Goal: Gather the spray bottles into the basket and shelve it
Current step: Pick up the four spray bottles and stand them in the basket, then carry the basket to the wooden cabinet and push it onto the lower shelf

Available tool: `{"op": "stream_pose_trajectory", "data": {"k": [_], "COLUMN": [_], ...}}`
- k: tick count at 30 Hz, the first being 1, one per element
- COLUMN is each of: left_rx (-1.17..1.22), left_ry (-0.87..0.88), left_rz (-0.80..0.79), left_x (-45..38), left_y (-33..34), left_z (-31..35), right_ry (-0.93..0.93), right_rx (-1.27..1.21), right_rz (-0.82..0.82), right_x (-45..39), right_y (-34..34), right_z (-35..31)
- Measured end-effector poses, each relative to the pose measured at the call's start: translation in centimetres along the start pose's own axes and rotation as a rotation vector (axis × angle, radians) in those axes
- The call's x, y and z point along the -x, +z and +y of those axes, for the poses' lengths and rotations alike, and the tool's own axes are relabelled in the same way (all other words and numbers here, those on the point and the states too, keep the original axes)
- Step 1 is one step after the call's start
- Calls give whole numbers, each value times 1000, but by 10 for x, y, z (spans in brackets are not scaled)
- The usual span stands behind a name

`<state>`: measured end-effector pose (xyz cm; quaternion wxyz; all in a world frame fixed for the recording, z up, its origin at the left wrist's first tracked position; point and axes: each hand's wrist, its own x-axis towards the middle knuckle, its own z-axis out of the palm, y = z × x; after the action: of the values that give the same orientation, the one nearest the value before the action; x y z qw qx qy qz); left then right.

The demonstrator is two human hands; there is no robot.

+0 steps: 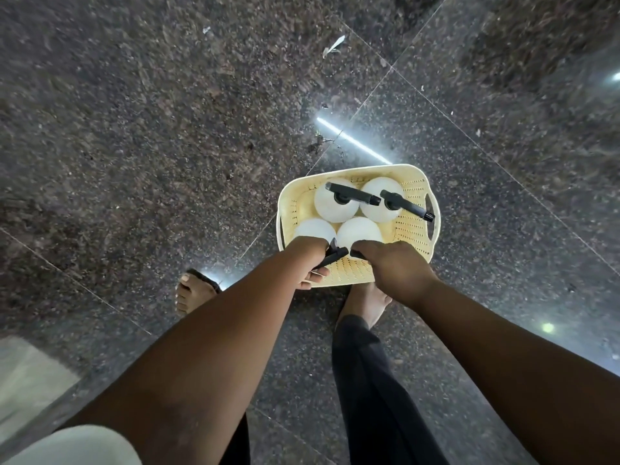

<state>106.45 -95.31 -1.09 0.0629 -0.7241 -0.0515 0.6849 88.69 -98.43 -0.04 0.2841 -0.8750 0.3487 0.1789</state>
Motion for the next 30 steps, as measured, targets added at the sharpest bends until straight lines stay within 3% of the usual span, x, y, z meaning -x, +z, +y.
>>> {"op": "stream_pose_trajectory", "data": {"k": [4,7,10,12,15,17,19,22,24,27,30], "left_rx": [102,129,56,105,183,157,40,-91,7,167,121], "left_ry": [-16,102,334,541,633,518,385,391,440,372,342], "left_rz": [25,196,448,516,600,587,517,423,372,313,358], "left_x": [-6,-2,11,20,18,6,-7,-27,-37,-47,-48], "left_y": [-4,-12,-24,-33,-43,-49,-50,-44,-41,-39,-39], "left_z": [-1,-5,-13,-20,-28,-30,-31,-29,-22,-14,-11], "right_ry": [13,97,265,441,760,886,936,910,905,1028,1061], "right_rx": [82,39,-192,-360,-538,-579,-643,-712,-781,-856,-840], "right_rz": [10,18,317,521,593,514,319,86,82,141,195], "right_x": [-7,-6,9,24,35,33,24,6,-9,-22,-23], "right_y": [4,-2,-19,-30,-33,-28,-21,-6,3,11,14], "right_z": [2,0,1,7,30,50,64,77,84,93,92]}}
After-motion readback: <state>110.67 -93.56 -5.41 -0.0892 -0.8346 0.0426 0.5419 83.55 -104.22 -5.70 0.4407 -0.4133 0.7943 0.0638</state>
